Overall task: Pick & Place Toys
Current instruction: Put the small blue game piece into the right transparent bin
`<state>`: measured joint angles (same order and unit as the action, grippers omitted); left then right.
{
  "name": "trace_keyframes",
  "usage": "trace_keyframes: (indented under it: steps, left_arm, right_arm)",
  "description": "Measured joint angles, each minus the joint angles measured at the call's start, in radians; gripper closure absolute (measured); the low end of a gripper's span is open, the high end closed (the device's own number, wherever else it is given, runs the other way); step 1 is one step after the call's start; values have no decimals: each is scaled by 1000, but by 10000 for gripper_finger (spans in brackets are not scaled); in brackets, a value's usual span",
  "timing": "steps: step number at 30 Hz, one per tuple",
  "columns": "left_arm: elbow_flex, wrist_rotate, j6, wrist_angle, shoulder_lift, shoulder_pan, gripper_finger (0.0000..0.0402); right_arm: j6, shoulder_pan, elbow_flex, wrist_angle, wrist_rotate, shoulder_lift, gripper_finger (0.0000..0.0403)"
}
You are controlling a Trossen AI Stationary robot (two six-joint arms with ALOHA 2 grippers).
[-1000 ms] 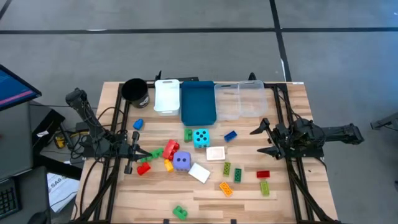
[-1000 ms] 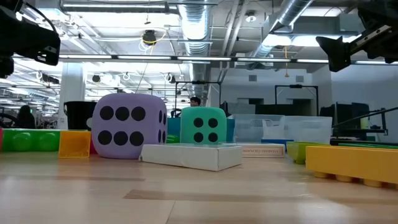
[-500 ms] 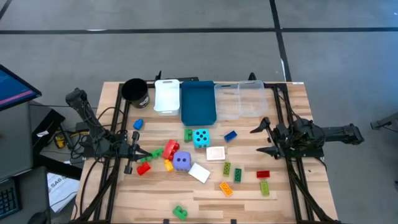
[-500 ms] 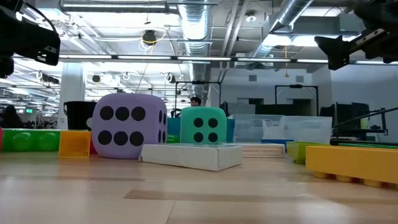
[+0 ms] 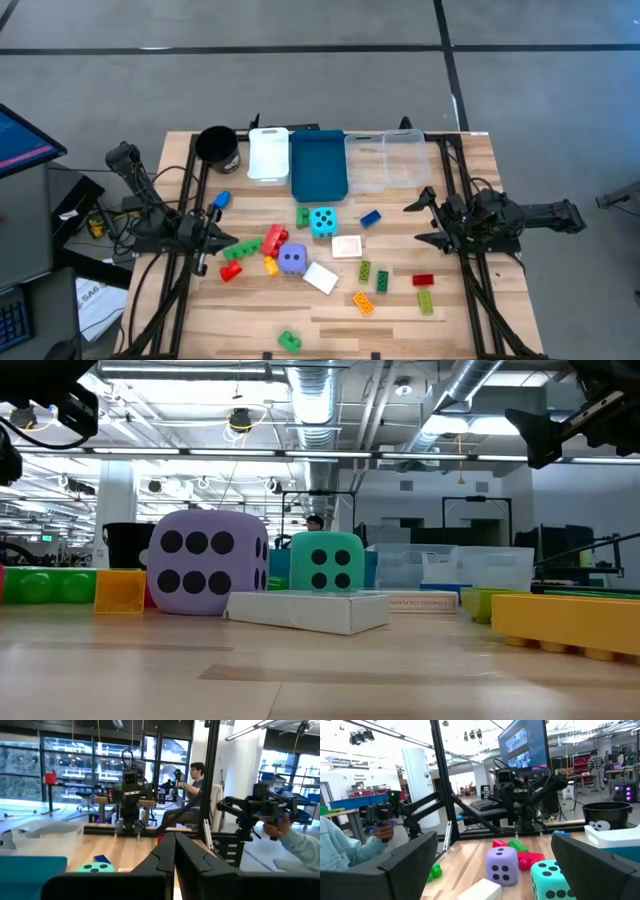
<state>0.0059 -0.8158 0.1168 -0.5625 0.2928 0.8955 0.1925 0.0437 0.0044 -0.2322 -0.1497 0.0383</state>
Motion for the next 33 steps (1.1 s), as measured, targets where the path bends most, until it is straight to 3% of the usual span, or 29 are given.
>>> trace_keyframes:
  steps: [6, 18, 26, 33]
  left_arm:
    - [0, -47, -7, 0, 21, 0, 401]
    - [0, -69, -205, -76, 196, -7, 401]
    - [0, -75, -201, -134, 240, -92, 401]
    - [0, -75, -201, -135, 240, -166, 402]
  right_arm:
    - [3, 0, 0, -20, 1, 0, 19]
    - [93, 16, 0, -5, -6, 3, 19]
    - [-108, 15, 0, -74, -6, 3, 19]
    - [-80, 13, 0, -105, -1, 2, 19]
